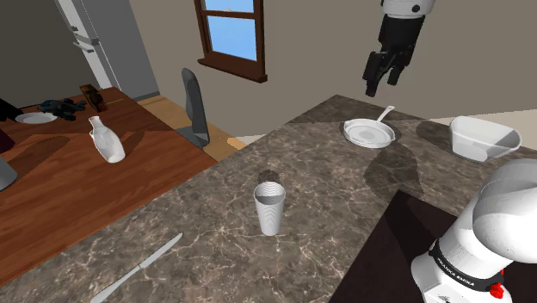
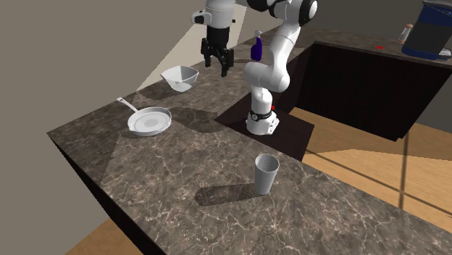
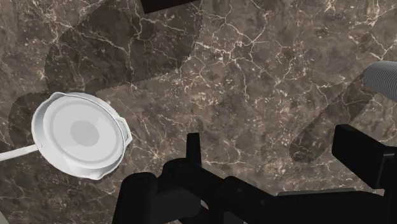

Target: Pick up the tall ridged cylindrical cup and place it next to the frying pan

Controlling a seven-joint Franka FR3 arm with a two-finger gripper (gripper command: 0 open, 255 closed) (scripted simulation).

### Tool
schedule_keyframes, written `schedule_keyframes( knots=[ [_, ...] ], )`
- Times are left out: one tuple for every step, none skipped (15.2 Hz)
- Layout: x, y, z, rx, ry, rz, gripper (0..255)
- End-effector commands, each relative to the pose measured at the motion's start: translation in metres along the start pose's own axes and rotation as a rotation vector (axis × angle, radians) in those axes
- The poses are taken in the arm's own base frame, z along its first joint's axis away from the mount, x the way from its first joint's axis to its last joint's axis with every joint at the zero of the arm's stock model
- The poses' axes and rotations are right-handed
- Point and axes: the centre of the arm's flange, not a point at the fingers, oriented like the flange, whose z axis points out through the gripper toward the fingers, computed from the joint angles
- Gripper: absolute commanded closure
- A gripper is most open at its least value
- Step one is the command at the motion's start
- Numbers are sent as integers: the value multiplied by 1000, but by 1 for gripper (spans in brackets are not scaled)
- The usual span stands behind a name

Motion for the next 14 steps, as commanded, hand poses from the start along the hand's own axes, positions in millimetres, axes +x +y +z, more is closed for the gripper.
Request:
schedule_keyframes(
  knots=[
    [0,0,0,0,0,0,0],
    [0,-12,6,-1,-1,13,0],
    [-1,-24,11,-1,-2,25,0],
    [-1,-36,17,-2,-3,38,0],
    [-1,-48,22,-2,-5,51,0],
    [0,-60,28,-3,-6,64,0],
    [0,-72,33,-3,-7,76,0],
    [1,-84,39,-4,-8,89,0],
    [1,-96,44,-4,-9,102,0],
    [2,-108,50,-5,-10,114,0],
    [3,-120,56,-5,-12,127,0],
    [4,-132,61,-6,-13,140,0],
    [5,-144,67,-6,-14,152,0],
    [7,-156,73,-7,-15,165,0]
  ],
)
